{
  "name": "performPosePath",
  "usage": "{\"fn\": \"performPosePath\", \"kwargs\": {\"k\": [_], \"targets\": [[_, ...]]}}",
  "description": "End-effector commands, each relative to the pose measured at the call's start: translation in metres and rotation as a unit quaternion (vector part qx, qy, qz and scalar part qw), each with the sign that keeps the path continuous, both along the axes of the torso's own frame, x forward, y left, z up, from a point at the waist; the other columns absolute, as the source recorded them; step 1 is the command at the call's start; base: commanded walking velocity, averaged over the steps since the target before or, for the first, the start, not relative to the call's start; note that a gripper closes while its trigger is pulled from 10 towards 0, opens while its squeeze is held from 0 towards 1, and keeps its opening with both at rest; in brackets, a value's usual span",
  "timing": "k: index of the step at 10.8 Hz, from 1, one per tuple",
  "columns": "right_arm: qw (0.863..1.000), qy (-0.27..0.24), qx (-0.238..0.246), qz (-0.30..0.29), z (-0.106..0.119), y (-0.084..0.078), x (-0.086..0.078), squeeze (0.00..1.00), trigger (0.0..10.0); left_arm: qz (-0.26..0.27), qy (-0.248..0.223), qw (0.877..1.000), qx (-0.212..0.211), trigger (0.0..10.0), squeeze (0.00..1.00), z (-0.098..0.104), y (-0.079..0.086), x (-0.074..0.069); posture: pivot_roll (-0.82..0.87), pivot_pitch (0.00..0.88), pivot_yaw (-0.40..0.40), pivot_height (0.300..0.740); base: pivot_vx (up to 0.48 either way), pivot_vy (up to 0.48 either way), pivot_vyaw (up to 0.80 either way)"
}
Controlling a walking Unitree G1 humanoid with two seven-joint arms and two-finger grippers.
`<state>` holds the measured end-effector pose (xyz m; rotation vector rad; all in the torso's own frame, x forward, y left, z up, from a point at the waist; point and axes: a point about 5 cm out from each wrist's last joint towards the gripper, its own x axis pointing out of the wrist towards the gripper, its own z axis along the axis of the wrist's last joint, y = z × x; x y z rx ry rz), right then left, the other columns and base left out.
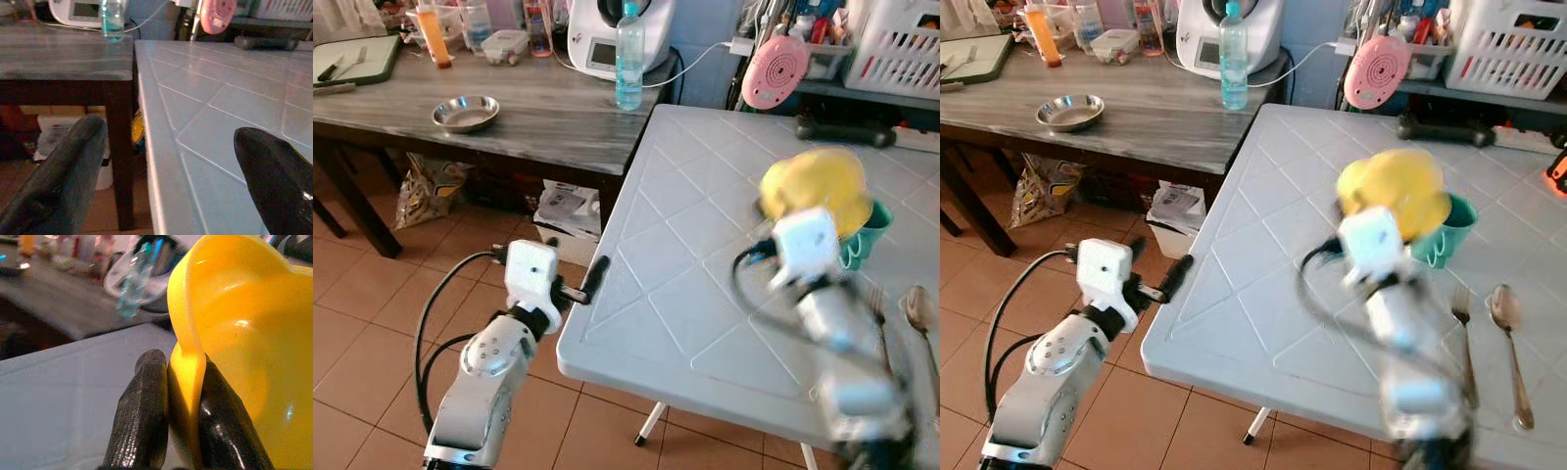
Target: Setting the table
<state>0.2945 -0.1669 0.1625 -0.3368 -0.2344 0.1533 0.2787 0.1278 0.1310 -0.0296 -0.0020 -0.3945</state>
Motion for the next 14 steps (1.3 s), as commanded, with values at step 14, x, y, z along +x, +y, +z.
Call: {"fn": "performPosePath", "kwargs": {"k": [14], "targets": [[0.997,0.016,0.068,-0.041,0.006,0.006,-0.017,0.0,0.0,0.058,0.006,0.998,-0.012,10.0,0.0,0.003,0.014,0.012,-0.03,0.016,0.021,0.74,0.0,0.062,-0.16]]}}
